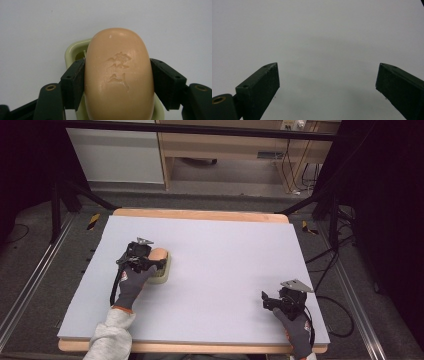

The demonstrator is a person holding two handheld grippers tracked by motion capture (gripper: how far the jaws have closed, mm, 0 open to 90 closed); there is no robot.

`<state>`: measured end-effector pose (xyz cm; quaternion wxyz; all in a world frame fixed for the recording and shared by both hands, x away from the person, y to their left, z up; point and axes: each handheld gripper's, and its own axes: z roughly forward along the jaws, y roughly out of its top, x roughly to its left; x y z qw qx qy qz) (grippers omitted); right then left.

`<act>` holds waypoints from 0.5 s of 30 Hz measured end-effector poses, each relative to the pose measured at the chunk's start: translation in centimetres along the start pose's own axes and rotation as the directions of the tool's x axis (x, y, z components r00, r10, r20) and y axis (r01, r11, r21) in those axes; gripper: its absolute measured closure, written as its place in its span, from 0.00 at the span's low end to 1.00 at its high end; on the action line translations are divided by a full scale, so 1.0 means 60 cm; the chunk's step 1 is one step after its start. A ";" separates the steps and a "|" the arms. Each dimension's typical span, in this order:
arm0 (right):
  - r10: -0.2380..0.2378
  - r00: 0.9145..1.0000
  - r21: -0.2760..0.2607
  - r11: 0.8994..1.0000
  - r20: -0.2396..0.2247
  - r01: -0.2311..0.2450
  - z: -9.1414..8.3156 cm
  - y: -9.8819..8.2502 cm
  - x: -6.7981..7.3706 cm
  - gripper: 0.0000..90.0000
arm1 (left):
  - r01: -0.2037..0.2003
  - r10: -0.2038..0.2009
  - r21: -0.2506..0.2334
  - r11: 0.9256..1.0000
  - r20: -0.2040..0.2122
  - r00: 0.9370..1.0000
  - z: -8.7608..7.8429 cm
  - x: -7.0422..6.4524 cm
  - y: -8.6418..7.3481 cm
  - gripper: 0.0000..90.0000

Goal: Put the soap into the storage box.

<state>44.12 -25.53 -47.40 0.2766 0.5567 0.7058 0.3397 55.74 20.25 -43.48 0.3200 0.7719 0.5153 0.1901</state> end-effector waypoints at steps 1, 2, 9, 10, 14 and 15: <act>0.001 1.000 0.000 1.000 0.000 -0.001 0.000 0.000 0.000 0.06 | 0.002 -0.002 0.002 1.000 -0.003 1.000 0.003 0.000 -0.001 0.35; 0.002 1.000 0.000 1.000 -0.001 -0.002 0.000 0.000 0.000 0.06 | 0.000 0.000 0.010 1.000 -0.006 1.000 0.007 0.000 -0.003 0.35; 0.003 1.000 -0.001 1.000 -0.002 -0.003 0.000 0.000 0.000 0.06 | 0.001 -0.001 0.026 1.000 -0.009 1.000 0.016 0.001 -0.007 0.35; 0.003 1.000 0.000 1.000 -0.001 -0.003 0.000 0.000 0.000 0.06 | 0.001 -0.001 0.026 1.000 -0.011 1.000 0.017 0.001 -0.007 0.35; 0.003 1.000 -0.001 1.000 0.000 -0.003 0.000 0.000 0.000 0.06 | 0.005 -0.005 0.030 1.000 -0.008 1.000 0.020 0.003 -0.009 0.35; 0.001 1.000 -0.002 1.000 -0.002 -0.001 0.000 0.000 0.000 0.06 | 0.006 -0.006 0.030 1.000 -0.009 1.000 0.021 0.002 -0.009 0.35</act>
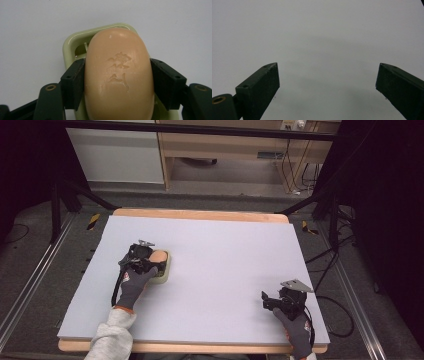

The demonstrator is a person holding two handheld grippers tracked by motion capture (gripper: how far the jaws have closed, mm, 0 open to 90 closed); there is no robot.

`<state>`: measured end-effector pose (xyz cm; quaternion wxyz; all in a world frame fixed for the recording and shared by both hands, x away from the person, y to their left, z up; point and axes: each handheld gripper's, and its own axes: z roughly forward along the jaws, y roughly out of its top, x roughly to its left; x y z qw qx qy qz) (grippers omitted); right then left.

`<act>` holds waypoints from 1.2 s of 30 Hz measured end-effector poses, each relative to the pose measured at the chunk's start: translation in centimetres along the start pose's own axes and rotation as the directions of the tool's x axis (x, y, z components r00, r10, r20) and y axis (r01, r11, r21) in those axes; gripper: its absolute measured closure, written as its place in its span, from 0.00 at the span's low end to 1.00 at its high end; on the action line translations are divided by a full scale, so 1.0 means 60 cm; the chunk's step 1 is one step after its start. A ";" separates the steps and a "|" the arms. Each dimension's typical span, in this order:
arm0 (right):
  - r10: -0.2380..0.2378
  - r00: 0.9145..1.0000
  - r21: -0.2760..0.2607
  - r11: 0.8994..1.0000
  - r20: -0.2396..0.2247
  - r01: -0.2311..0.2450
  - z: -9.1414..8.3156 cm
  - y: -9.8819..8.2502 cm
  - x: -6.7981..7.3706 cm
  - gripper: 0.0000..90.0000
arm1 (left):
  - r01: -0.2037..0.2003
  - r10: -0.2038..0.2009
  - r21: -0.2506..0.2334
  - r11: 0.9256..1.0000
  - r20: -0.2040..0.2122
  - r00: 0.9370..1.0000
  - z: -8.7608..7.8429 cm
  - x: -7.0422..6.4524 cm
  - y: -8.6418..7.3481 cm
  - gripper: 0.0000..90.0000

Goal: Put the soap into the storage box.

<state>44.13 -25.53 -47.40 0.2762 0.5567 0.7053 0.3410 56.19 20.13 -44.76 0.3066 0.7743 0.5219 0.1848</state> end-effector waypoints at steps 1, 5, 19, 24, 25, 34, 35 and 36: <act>0.000 1.000 0.001 1.000 0.001 0.000 0.000 0.000 0.000 0.06 | 0.000 0.000 0.003 1.000 -0.001 1.000 0.001 -0.001 0.000 0.35; 0.001 1.000 0.001 1.000 -0.001 -0.001 0.000 0.000 0.001 0.06 | -0.003 0.003 0.004 1.000 0.000 1.000 0.001 -0.001 -0.001 0.35; 0.004 1.000 -0.002 1.000 0.001 -0.004 -0.001 0.000 0.001 0.06 | -0.014 0.014 0.015 1.000 0.009 1.000 -0.005 -0.003 -0.004 0.34; 0.002 1.000 -0.002 1.000 0.000 -0.002 -0.001 0.000 0.000 0.06 | -0.025 0.025 -0.012 1.000 0.017 1.000 -0.022 -0.001 -0.006 0.26; 0.002 1.000 -0.002 1.000 0.000 -0.002 -0.002 0.000 0.000 0.06 | -0.026 0.027 -0.016 1.000 0.018 0.999 -0.027 0.000 -0.007 0.26; 0.005 1.000 -0.004 1.000 0.007 -0.005 -0.003 -0.001 -0.001 0.06 | -0.029 0.033 -0.098 0.995 0.038 0.999 -0.069 0.013 -0.027 0.23; 0.007 1.000 -0.006 1.000 0.007 -0.007 -0.003 -0.001 -0.002 0.06 | -0.029 0.033 -0.101 0.994 0.037 0.999 -0.072 0.013 -0.029 0.22; 0.007 1.000 -0.005 1.000 0.008 -0.007 -0.004 -0.001 -0.002 0.06 | -0.030 0.034 -0.110 0.994 0.034 0.999 -0.077 0.015 -0.033 0.22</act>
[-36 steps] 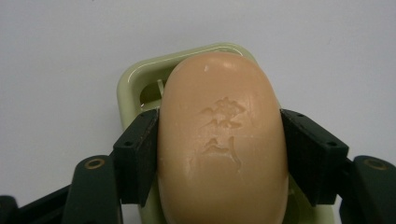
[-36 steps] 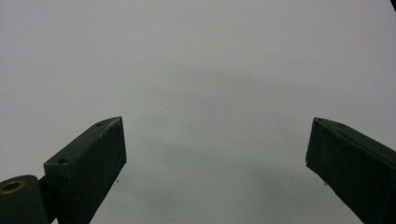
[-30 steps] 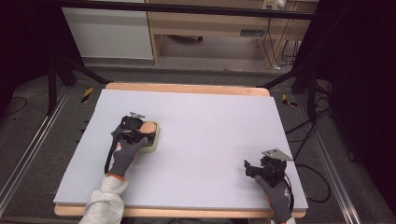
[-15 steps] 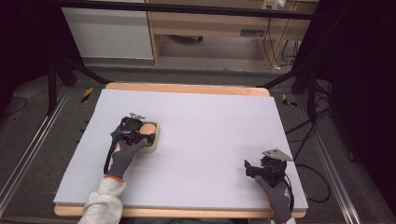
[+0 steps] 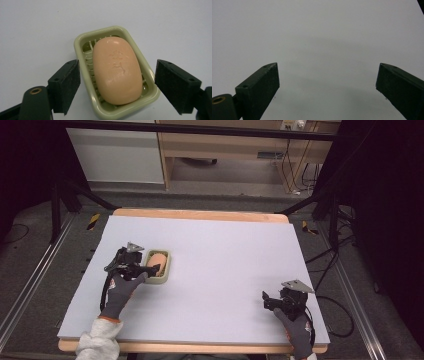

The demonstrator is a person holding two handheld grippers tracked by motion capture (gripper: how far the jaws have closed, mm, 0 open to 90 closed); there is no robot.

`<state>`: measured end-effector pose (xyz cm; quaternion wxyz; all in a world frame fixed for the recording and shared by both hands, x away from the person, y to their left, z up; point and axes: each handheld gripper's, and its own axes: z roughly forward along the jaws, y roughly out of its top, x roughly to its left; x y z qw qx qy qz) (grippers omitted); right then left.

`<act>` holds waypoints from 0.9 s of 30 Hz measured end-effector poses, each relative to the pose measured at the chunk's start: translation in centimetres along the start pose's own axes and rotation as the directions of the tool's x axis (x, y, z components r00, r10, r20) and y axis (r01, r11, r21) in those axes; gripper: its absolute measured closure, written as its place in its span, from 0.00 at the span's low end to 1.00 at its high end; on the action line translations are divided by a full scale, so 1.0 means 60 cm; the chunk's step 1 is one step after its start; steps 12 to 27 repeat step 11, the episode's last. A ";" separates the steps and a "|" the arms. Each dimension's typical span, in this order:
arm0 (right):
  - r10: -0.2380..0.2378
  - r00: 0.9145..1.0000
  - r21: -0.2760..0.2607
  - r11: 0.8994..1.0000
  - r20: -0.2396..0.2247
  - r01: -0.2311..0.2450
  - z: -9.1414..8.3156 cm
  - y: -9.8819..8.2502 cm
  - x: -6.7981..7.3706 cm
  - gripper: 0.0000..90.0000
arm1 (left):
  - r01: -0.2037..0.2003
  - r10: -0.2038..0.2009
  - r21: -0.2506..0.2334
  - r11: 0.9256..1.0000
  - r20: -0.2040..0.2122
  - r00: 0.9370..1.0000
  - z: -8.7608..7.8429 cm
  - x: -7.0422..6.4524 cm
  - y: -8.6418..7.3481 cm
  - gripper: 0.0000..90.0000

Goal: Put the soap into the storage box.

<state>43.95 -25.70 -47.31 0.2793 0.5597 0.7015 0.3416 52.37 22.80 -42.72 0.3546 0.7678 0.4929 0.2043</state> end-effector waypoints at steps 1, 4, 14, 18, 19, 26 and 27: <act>0.002 1.000 -0.001 1.000 0.001 -0.002 0.000 0.000 0.000 0.06 | 0.007 -0.007 -0.014 1.000 -0.003 1.000 -0.004 0.001 -0.004 0.22; 0.007 1.000 -0.002 1.000 0.005 -0.007 -0.001 0.000 -0.001 0.06 | 0.004 -0.004 -0.025 1.000 0.000 1.000 -0.014 0.002 -0.017 0.22; 0.018 1.000 -0.003 1.000 0.009 -0.018 -0.002 -0.001 -0.004 0.06 | 0.000 0.000 -0.063 0.998 -0.001 1.000 -0.035 0.008 -0.053 0.21; 0.018 1.000 -0.003 1.000 0.009 -0.018 -0.002 -0.001 -0.004 0.06 | 0.000 0.000 -0.063 0.998 -0.001 1.000 -0.035 0.008 -0.053 0.21; 0.018 1.000 -0.003 1.000 0.009 -0.018 -0.002 -0.001 -0.004 0.06 | 0.000 0.000 -0.063 0.998 -0.001 1.000 -0.035 0.008 -0.053 0.21; 0.018 1.000 -0.003 1.000 0.009 -0.018 -0.002 -0.001 -0.004 0.06 | 0.000 0.000 -0.063 0.998 -0.001 1.000 -0.035 0.008 -0.053 0.21; 0.018 1.000 -0.003 1.000 0.009 -0.018 -0.002 -0.001 -0.004 0.06 | 0.000 0.000 -0.063 0.998 -0.001 1.000 -0.035 0.008 -0.053 0.21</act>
